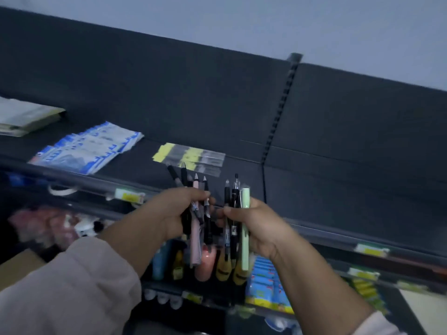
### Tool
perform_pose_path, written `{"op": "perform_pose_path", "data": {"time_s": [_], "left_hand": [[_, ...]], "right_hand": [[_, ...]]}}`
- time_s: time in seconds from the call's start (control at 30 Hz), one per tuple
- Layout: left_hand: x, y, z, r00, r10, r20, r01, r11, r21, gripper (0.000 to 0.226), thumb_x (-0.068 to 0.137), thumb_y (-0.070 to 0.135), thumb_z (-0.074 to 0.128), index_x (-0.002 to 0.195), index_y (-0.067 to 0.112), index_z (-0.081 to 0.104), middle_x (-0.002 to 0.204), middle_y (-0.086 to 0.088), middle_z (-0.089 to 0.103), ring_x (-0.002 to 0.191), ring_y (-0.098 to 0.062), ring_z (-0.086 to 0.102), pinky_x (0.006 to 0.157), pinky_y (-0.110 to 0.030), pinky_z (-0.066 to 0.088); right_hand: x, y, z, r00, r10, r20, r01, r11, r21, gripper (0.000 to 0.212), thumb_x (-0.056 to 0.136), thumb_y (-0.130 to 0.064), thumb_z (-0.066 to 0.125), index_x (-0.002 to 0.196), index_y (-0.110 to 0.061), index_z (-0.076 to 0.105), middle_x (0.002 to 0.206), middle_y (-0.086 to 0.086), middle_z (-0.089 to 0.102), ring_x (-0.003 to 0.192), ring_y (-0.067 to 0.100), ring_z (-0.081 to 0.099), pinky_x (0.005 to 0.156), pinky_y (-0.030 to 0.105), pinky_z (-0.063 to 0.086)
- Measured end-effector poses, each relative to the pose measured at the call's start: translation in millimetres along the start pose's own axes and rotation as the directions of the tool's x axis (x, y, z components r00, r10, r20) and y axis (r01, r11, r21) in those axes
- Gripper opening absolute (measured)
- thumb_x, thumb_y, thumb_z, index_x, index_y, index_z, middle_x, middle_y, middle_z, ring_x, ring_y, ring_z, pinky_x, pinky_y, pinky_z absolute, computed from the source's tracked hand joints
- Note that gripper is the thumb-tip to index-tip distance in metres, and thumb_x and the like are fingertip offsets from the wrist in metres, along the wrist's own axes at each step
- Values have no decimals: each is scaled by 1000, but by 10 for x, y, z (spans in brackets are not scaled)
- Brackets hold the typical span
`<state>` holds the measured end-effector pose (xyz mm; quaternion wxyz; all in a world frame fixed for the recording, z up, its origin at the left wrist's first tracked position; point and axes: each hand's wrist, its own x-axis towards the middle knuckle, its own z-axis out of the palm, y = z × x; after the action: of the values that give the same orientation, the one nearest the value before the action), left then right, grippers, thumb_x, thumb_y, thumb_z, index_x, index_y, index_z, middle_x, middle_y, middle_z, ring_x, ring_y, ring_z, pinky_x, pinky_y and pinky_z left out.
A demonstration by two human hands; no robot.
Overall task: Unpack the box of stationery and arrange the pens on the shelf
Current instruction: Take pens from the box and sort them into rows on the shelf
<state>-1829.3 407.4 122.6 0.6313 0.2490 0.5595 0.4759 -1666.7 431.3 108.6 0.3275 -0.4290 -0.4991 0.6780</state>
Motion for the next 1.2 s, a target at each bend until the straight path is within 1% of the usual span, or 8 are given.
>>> {"op": "perform_pose_path", "data": {"time_s": [0.07,0.17,0.5,0.6,0.73,0.9,1.03,1.2], "left_hand": [[11,-95,505,998,0,59,-2,999,33,16,90,12,60,88,-3,66,79,-13,67,64,-23,65,51,-28,56],[52,-295,1257,991,-18,134,0,991,132,16,87,12,64,83,-2,70,78,-14,69,65,-22,66,67,-32,56],[289,-714,2913,970,-21,242,-44,964,262,30,76,5,74,103,-3,67,93,-18,72,81,-29,70,79,-40,56],[494,-698,3075,969,-53,242,-24,953,303,31,72,8,78,101,0,68,94,-17,73,88,-29,70,85,-42,55],[848,-632,3167,965,-73,252,-30,924,381,63,52,22,88,107,6,62,108,-14,68,101,-28,63,93,-42,50],[1465,-450,3251,955,-87,282,-34,916,399,51,65,18,83,108,9,57,108,-7,62,100,-21,56,88,-32,44],[1944,-235,3298,944,-88,317,-36,931,364,20,71,11,78,86,2,69,89,-13,69,78,-22,64,81,-32,53],[2431,88,3072,993,-47,111,21,975,221,5,83,6,68,81,4,64,72,-9,65,62,-18,59,52,-23,49]], "right_hand": [[-204,-56,-433,999,-3,-40,5,998,56,20,89,4,55,103,-3,67,91,15,73,77,25,69,73,41,57],[-518,-151,-1072,992,-10,-122,18,998,66,18,89,7,53,102,1,65,84,15,70,70,23,69,65,38,59],[-965,-255,-2672,945,9,-326,28,994,108,17,87,2,61,102,-5,65,96,19,71,88,34,68,82,49,56],[-841,-290,-2911,943,64,-327,-2,983,186,25,86,4,61,111,1,62,97,21,69,78,34,69,66,46,59],[-546,-371,-3105,945,104,-309,-32,973,231,25,85,7,58,109,-1,58,88,20,63,55,26,66,45,31,52],[3,-443,-3288,914,109,-391,-48,986,162,36,79,6,64,114,1,59,102,19,68,88,33,68,73,46,58],[449,-594,-3540,865,88,-495,22,977,211,19,82,9,59,95,-4,60,78,11,66,60,21,62,45,24,48],[1009,-528,-3981,771,240,-589,67,890,450,13,85,9,53,92,-1,56,72,12,59,53,17,55,38,18,43]]}}
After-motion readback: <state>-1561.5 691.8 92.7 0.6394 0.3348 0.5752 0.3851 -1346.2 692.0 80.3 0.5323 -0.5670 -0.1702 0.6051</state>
